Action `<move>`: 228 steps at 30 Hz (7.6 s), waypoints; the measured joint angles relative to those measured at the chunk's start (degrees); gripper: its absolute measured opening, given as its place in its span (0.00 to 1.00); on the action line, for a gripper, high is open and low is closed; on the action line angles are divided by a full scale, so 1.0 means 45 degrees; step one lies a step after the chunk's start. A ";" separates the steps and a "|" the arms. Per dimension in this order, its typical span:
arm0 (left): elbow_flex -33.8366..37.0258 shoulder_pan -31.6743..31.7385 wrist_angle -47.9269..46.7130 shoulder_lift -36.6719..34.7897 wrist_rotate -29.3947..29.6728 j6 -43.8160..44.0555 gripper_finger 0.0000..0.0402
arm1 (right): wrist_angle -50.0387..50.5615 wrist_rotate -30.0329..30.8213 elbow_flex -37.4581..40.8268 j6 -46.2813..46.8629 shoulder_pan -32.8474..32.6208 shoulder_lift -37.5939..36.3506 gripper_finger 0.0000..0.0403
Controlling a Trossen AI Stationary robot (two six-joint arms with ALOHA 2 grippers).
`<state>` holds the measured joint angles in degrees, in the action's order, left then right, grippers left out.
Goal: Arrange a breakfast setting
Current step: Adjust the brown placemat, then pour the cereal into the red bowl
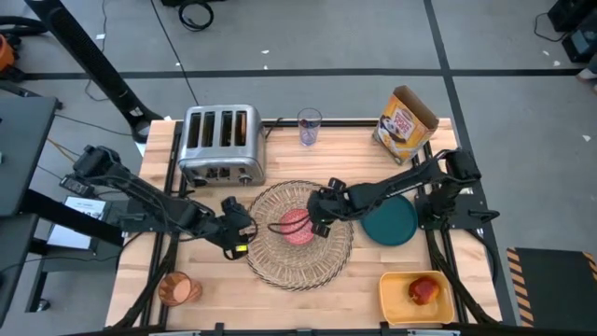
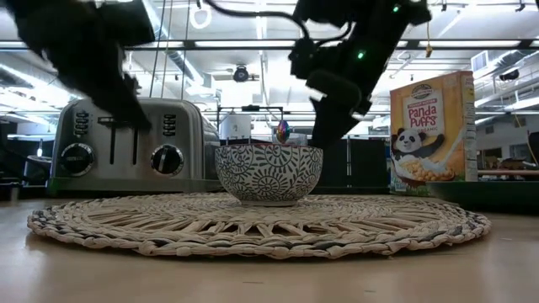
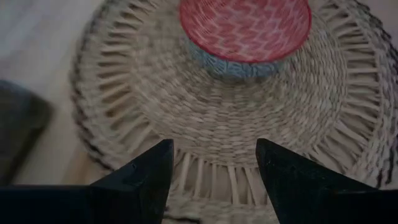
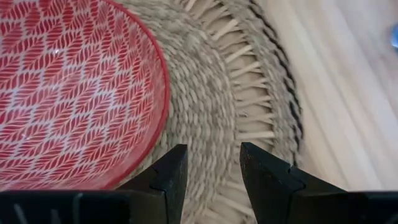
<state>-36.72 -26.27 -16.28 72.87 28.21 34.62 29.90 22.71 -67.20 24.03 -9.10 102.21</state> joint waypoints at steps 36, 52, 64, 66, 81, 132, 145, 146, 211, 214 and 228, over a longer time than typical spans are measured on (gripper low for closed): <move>0.0584 0.2743 0.1524 0.3341 -0.0789 -0.1178 0.59 | -0.1299 -0.3407 0.0005 -0.0471 0.0753 0.0146 0.38; 0.0594 0.3917 0.1853 0.3421 -0.0535 -0.1192 0.59 | -0.1327 -0.5072 0.0005 -0.0733 0.0674 0.0141 0.38; 0.0613 0.4388 0.2266 0.3426 -0.0501 -0.1224 0.59 | -0.2530 -0.3022 0.0000 -0.1114 0.1123 0.0332 0.38; 0.0613 0.4388 0.2293 0.3426 -0.0501 -0.1224 0.59 | -0.2587 -0.3738 0.0005 -0.1415 0.1199 0.0407 0.38; -0.2972 0.3826 -0.2986 0.2604 -0.0861 -0.1867 0.59 | -0.0691 -0.4997 0.0713 -0.1334 0.0011 0.0153 0.38; -0.4662 0.0512 -0.4656 0.2435 -0.1482 0.0104 0.59 | 0.3149 0.2389 0.0503 -0.0729 0.2586 -0.7127 0.38; -0.6699 0.2077 -0.3961 0.2435 -0.1290 -0.1661 0.59 | 0.4129 0.3595 -0.0015 -0.1879 0.8528 -0.9200 0.62; -0.6895 0.2129 -0.3966 0.2435 -0.1292 -0.1786 0.59 | 0.4031 0.3517 -0.0015 -0.2065 0.8975 -0.9204 0.62; -0.9410 0.4705 -0.1591 0.1556 -0.1803 -0.6235 0.60 | 0.5903 -0.5972 -0.2710 -0.6909 0.6488 -0.8709 0.00; -0.8557 0.5027 -0.0145 0.1551 -0.2011 -0.6243 0.66 | 0.5343 -0.5948 -0.2710 -0.6399 0.5703 -0.8660 0.00; -0.6566 0.6815 0.3870 0.1580 -0.5583 -0.6219 0.79 | 0.2748 -0.6059 -0.2715 -0.6285 0.3654 -0.8655 0.00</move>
<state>-66.26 4.39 1.13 79.98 3.09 6.64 42.27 -4.56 -79.42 -4.25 7.34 63.26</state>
